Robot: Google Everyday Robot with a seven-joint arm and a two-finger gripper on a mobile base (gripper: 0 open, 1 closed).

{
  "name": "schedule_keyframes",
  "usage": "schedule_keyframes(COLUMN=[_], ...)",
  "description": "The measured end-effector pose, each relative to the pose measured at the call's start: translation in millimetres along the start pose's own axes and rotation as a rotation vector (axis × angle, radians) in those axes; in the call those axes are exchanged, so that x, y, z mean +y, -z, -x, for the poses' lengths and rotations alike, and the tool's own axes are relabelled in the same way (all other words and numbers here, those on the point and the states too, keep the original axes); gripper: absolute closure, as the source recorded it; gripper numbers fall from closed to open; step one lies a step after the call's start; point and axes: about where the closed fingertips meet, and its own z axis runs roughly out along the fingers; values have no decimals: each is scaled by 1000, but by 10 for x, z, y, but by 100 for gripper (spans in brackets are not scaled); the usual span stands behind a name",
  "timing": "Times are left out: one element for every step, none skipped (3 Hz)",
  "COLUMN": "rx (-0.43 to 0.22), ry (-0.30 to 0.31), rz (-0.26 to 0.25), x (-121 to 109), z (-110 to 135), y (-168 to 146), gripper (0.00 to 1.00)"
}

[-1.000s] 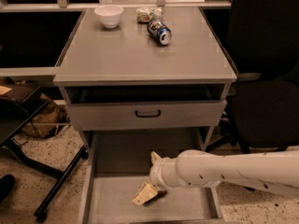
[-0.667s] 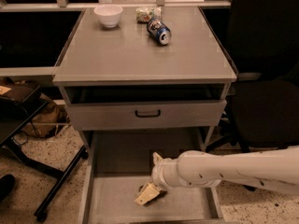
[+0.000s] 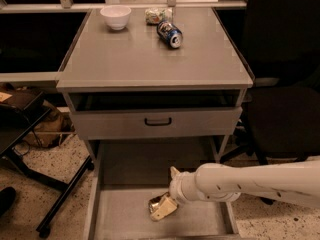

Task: Pick orange can from middle drawer and place on counter

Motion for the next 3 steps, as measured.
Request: schedule_keyframes(rx=[-43,-42,-42], ry=[-54,-65,-64], rz=[39,38,38], x=[19,19,19], z=[-131,-178,-176], y=[-83,-77,-78], gripper=[0,0,0])
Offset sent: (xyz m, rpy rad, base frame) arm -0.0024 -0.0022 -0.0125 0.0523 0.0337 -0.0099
